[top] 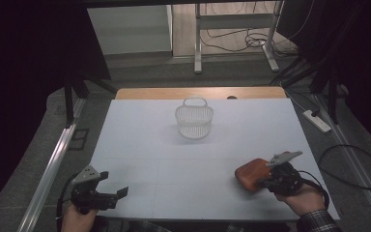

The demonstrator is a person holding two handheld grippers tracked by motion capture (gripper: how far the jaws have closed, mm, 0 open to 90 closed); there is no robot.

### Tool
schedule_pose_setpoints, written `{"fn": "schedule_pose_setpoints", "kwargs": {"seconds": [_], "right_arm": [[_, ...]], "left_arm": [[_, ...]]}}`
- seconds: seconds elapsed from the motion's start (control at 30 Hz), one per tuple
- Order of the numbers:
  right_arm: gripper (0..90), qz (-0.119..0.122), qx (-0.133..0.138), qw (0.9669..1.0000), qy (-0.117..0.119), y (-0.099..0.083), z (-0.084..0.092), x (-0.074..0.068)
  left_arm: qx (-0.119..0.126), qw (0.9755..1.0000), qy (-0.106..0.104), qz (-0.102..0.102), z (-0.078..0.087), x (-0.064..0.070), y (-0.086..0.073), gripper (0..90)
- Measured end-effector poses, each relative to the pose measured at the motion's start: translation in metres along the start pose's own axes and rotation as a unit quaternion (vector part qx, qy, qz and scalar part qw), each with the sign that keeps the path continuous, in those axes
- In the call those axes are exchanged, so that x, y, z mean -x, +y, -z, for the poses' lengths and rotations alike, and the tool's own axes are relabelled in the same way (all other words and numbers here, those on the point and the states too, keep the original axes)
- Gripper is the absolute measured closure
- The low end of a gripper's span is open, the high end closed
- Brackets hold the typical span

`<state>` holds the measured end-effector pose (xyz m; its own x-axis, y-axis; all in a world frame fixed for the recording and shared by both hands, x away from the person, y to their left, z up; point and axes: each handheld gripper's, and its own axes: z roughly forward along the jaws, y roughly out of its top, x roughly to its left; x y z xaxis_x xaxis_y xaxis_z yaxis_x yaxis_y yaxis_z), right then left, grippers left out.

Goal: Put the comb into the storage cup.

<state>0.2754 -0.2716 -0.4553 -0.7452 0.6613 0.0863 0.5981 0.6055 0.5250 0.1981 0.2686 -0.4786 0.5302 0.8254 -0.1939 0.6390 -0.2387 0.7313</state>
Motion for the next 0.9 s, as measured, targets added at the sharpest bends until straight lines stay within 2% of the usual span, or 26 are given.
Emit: {"fn": "schedule_pose_setpoints", "kwargs": {"seconds": [0.27,0.53,0.8,0.9], "right_arm": [[89.6,0.011,-0.013,0.9998,0.013,-0.008,-0.001,-0.006],[89.6,0.025,-0.047,0.9983,0.025,-0.011,-0.01,-0.008],[89.6,0.035,-0.067,0.9967,0.03,-0.004,-0.024,-0.008],[89.6,0.042,-0.073,0.9957,0.037,0.004,-0.032,-0.006]], "left_arm": [[-0.001,1.0,0.001,-0.001,0.0,0.0,0.0,2.4],[-0.002,1.0,0.001,-0.001,-0.001,0.0,0.001,2.4],[-0.003,1.0,0.003,-0.001,-0.001,0.0,0.001,2.6],[-0.004,1.0,0.003,-0.001,-0.001,0.0,0.001,2.6]]}}
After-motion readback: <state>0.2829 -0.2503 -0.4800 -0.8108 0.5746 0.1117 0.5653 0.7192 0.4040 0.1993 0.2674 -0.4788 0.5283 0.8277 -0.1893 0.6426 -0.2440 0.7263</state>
